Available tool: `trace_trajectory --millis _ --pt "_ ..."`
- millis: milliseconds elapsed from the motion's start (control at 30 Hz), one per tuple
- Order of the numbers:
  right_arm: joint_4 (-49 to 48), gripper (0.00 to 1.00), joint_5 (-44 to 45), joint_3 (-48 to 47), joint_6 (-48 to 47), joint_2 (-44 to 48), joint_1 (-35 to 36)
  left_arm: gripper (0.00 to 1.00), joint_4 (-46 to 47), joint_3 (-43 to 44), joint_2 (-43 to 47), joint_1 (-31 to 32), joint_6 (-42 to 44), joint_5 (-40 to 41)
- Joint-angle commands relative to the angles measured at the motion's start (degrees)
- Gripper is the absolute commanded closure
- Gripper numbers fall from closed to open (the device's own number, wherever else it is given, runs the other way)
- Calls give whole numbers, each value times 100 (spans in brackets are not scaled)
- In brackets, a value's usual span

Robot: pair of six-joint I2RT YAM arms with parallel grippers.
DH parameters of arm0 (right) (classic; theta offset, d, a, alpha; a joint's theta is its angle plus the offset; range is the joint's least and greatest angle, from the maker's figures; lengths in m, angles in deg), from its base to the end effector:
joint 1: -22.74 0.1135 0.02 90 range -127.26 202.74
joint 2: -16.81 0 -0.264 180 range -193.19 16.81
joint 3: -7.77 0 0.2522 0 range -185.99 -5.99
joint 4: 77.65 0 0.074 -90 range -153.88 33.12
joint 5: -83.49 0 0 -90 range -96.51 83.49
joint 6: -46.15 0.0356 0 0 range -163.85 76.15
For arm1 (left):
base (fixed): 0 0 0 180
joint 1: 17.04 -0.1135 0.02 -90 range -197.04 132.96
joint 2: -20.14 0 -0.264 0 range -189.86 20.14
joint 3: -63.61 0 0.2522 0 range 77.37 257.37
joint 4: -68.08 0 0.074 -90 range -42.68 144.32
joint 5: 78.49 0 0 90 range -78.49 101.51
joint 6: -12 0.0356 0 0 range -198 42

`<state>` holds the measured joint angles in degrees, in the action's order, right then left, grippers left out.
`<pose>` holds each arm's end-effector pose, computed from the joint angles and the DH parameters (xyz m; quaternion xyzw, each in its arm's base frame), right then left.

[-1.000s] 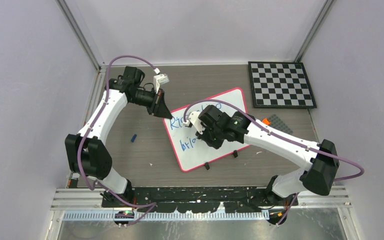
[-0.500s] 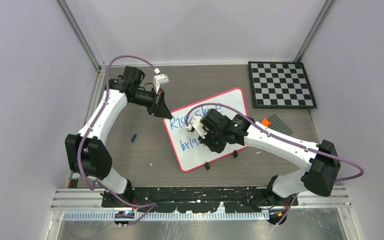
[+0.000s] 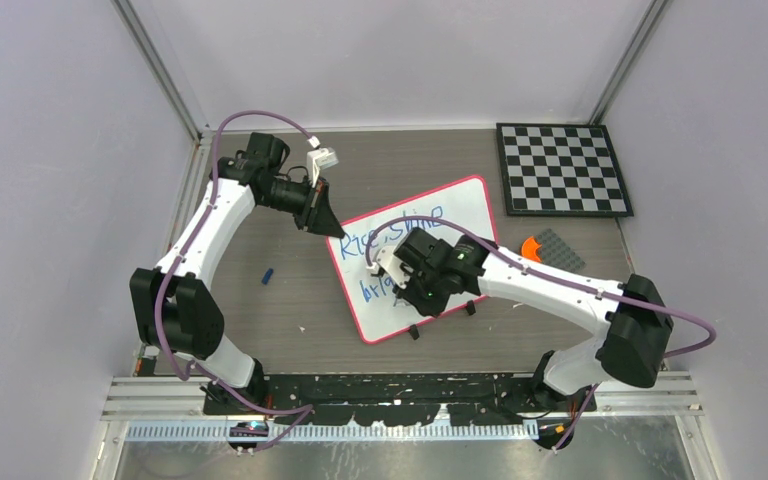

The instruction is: Write a sentence on the whiteboard

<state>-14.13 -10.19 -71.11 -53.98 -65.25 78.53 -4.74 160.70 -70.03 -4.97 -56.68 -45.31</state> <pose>0.1548 0.2317 0.2604 -0.5380 0.8178 0.1073 0.1738 0.2962 -0.0938 0.3226 0.3423 0.7954 -0.4490 0.2205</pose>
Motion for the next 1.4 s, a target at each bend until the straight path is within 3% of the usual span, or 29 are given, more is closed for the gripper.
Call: trace_trajectory --millis 0,500,900,1367 --pt "-385 100 169 -335 56 -182 51 100 96 -1 -115 67 146 487" --pt "-110 100 -70 -821 74 478 -182 100 88 44 -111 67 103 461" --pt "-170 100 269 -909 153 399 -481 100 97 69 -123 67 92 435" --pt "-174 100 205 -457 149 421 -481 100 88 61 -133 69 100 436"
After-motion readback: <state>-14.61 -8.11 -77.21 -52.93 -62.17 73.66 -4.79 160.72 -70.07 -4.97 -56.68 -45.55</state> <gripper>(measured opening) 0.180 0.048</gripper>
